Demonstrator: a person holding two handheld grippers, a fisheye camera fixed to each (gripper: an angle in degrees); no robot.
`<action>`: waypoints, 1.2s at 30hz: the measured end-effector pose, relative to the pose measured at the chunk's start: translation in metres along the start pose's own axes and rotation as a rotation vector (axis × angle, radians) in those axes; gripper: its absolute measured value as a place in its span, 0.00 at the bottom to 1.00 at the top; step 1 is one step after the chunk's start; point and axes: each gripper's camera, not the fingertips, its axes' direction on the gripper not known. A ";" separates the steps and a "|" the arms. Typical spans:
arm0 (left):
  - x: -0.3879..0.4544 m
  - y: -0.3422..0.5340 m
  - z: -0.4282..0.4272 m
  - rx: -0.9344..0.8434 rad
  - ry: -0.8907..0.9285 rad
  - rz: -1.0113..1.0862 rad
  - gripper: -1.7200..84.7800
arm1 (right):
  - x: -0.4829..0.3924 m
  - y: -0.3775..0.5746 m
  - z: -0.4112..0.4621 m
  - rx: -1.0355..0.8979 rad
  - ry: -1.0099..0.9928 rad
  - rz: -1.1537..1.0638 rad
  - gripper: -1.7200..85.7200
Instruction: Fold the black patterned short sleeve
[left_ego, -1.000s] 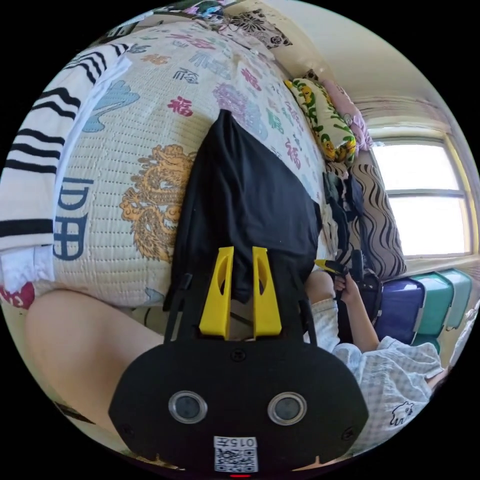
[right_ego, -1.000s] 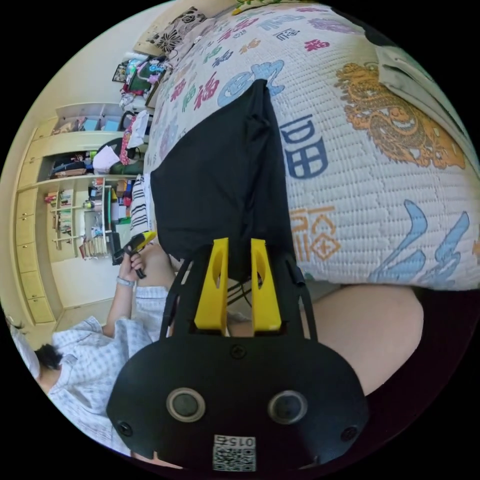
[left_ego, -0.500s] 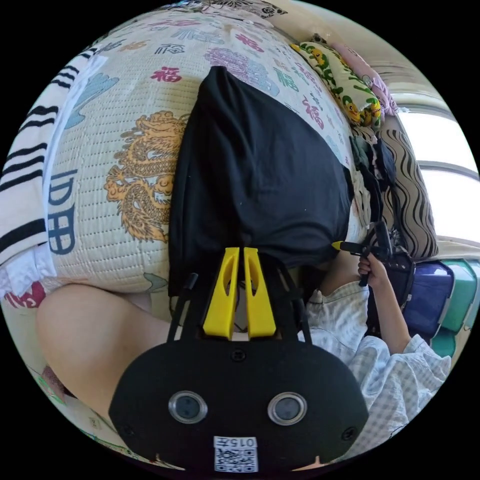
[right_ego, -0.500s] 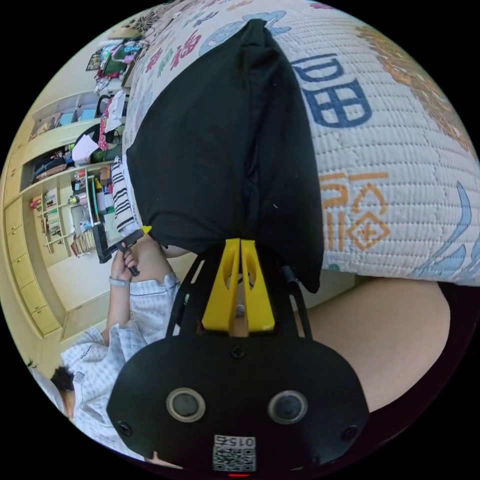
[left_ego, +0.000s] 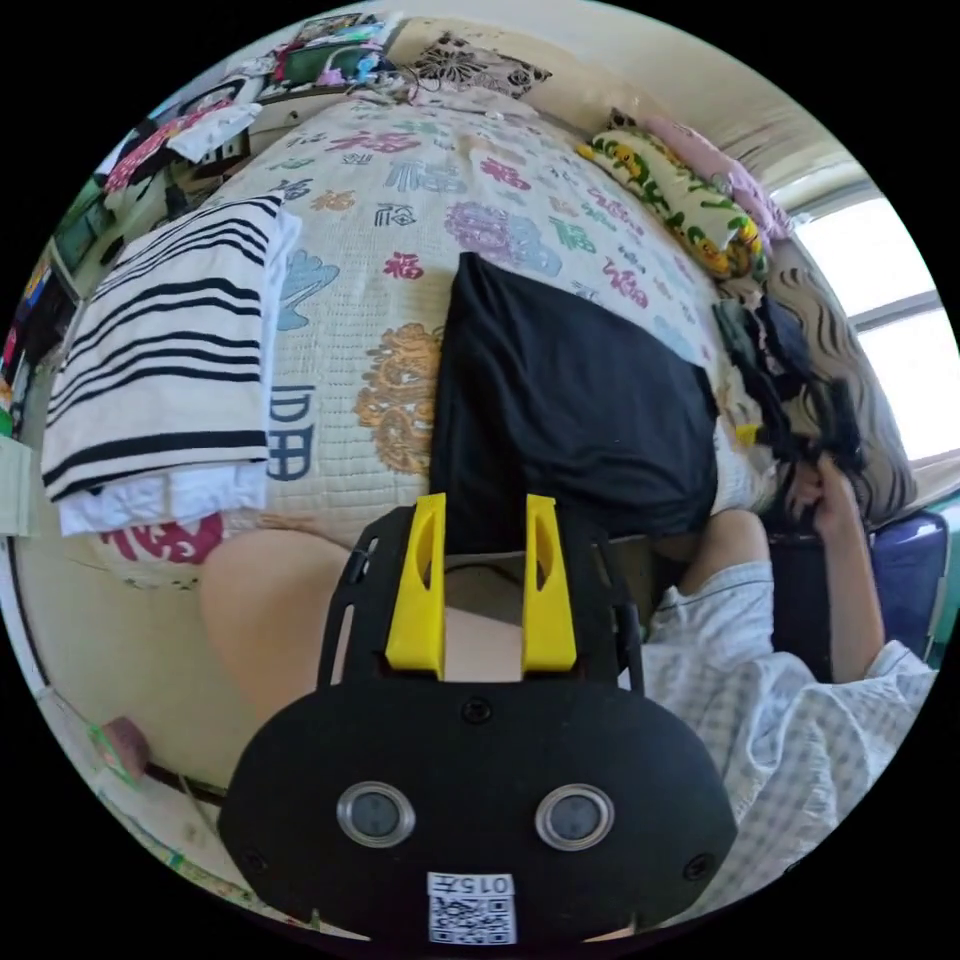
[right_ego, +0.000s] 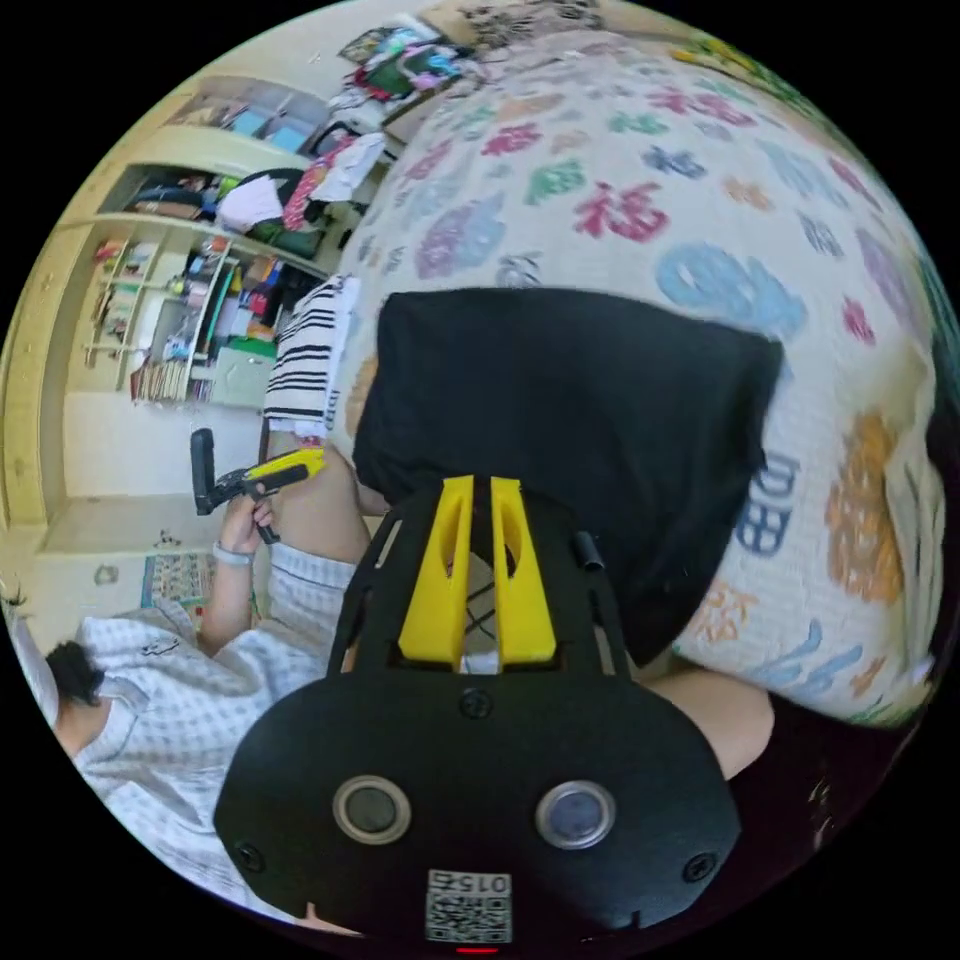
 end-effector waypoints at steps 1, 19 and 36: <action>-0.002 -0.004 0.009 -0.044 -0.055 0.012 0.14 | -0.017 -0.019 0.010 -0.011 0.007 -0.057 0.06; -0.041 -0.037 0.161 -0.472 -0.002 -0.003 0.05 | -0.178 -0.260 0.256 -0.317 0.365 -0.324 0.12; -0.013 0.032 0.115 -0.150 0.106 0.218 0.01 | -0.166 -0.289 0.158 -0.250 0.184 -0.326 0.01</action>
